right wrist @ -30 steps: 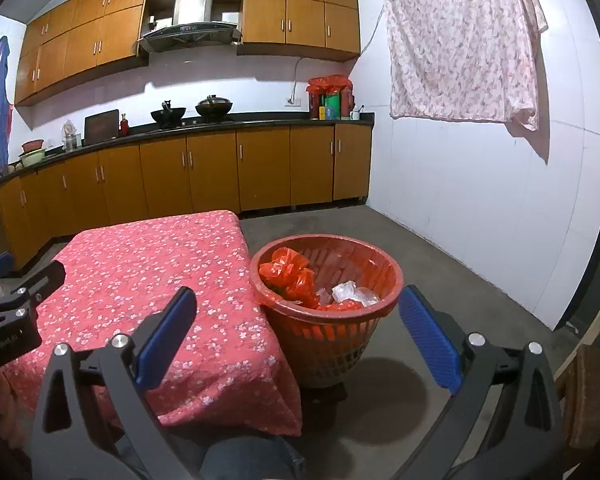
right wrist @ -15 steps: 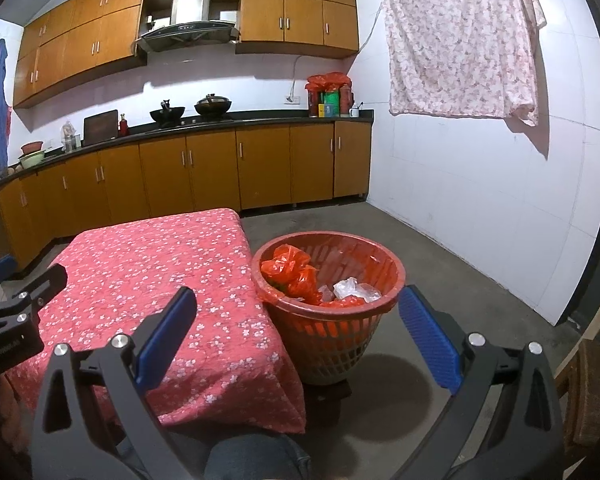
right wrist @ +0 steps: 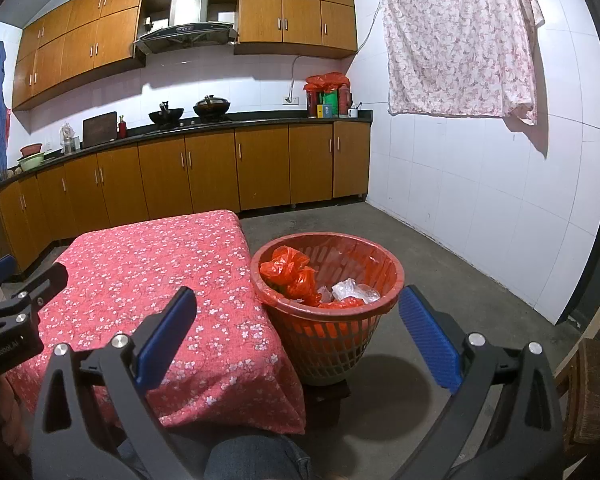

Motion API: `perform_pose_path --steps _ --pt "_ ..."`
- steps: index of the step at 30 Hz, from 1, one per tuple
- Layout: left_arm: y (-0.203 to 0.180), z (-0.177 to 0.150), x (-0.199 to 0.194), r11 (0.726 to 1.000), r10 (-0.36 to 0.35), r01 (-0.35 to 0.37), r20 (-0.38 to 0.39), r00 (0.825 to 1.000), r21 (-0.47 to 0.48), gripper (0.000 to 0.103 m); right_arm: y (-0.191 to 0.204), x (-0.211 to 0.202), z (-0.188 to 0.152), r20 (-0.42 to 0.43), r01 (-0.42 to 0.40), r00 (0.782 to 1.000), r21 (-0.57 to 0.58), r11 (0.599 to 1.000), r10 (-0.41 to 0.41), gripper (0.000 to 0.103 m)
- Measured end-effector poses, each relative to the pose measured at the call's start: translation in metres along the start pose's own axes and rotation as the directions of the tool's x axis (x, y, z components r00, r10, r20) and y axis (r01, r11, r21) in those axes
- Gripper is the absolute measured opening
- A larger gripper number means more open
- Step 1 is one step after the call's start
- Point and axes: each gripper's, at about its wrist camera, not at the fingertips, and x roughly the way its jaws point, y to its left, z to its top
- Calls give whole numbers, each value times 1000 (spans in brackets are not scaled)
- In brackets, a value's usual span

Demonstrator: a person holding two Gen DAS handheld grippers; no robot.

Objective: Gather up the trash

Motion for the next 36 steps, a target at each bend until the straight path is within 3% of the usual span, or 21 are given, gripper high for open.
perform_pose_path --steps 36 --pt "0 5 -1 1000 -3 3 -12 1000 -8 101 -1 1 0 -6 0 1000 4 1000 0 99"
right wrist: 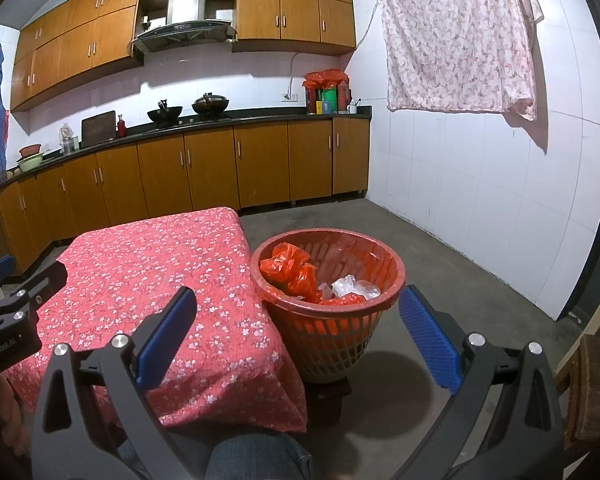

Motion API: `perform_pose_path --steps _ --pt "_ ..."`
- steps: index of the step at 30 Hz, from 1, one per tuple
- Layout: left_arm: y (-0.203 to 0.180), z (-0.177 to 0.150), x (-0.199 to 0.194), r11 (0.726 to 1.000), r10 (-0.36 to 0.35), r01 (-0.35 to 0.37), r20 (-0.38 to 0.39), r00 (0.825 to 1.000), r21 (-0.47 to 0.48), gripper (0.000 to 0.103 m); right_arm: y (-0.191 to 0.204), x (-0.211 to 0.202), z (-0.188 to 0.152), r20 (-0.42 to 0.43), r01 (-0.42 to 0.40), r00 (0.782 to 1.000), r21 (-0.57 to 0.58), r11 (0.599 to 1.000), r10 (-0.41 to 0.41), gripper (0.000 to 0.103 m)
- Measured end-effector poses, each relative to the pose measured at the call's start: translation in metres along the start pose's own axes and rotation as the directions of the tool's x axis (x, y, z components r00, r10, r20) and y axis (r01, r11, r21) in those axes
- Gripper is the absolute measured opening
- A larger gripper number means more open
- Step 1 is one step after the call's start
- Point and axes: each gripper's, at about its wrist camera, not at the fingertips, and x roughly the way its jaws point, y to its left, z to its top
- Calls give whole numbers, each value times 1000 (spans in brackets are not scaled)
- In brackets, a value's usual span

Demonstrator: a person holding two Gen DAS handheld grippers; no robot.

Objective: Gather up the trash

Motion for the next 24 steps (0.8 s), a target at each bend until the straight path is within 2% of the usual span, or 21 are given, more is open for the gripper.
perform_pose_path --steps 24 --pt "1 -1 1 1000 0 0 -3 1000 -2 101 -1 -1 1 -1 0 1000 2 1000 0 99"
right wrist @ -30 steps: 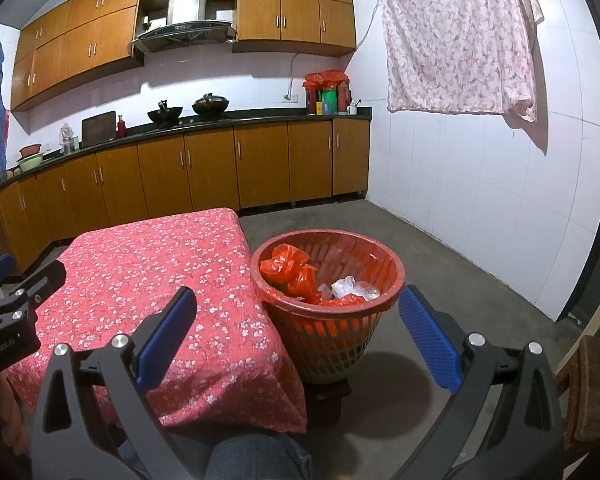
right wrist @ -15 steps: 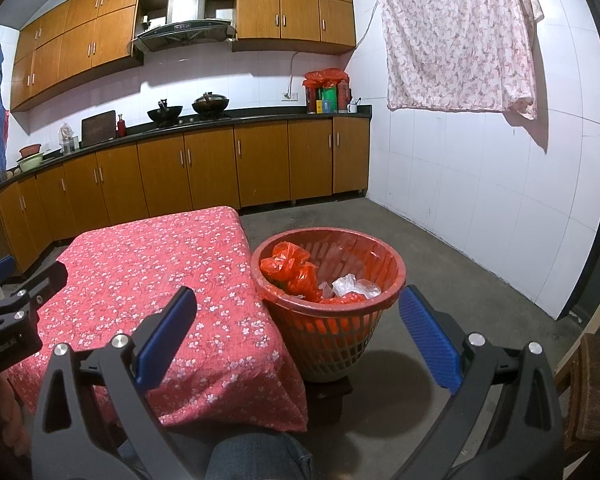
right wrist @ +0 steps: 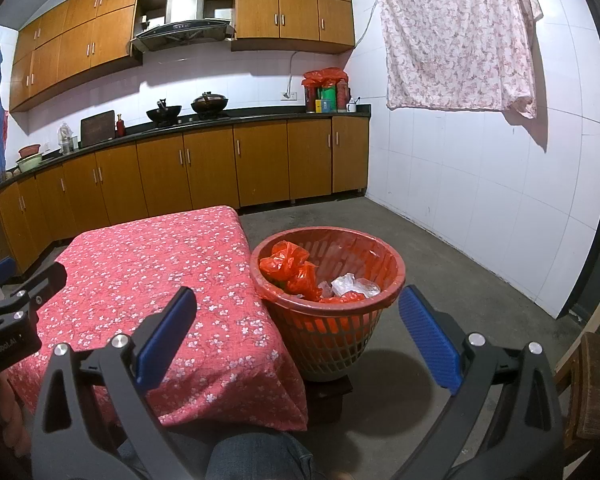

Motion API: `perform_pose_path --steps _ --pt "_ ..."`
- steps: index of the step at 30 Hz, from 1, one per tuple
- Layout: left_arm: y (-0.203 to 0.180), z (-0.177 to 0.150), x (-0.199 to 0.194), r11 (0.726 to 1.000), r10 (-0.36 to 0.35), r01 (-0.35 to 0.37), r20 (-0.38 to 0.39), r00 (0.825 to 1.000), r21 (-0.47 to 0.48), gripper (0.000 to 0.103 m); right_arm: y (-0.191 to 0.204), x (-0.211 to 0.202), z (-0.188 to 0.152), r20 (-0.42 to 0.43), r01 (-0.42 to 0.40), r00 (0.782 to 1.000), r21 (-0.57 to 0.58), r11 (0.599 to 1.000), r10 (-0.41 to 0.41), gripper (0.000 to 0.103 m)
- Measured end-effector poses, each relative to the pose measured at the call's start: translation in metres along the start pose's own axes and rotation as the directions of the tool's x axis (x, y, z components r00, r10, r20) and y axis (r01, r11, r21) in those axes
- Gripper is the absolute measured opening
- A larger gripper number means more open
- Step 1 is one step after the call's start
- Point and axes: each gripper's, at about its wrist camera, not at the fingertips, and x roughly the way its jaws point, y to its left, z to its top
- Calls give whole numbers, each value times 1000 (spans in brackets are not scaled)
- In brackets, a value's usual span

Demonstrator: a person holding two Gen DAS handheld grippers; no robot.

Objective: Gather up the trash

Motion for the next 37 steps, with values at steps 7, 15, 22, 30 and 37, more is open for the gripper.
perform_pose_path --steps 7,15,22,30,37 --pt "0 0 0 1000 0 0 -2 1000 0 101 0 0 -1 -1 0 1000 1 1000 0 99" --pt "0 0 0 1000 0 0 -2 1000 -1 101 0 -1 -1 -2 0 1000 1 1000 0 99" --pt "0 0 0 1000 0 0 -2 1000 -1 101 0 0 -1 -2 0 1000 2 1000 0 99" --pt "1 0 0 1000 1 -1 -1 1000 0 101 -1 -1 0 -3 0 1000 3 1000 0 99" --pt "2 -3 0 1000 -2 2 -12 1000 -11 101 -1 -1 -1 -3 0 1000 3 1000 0 99"
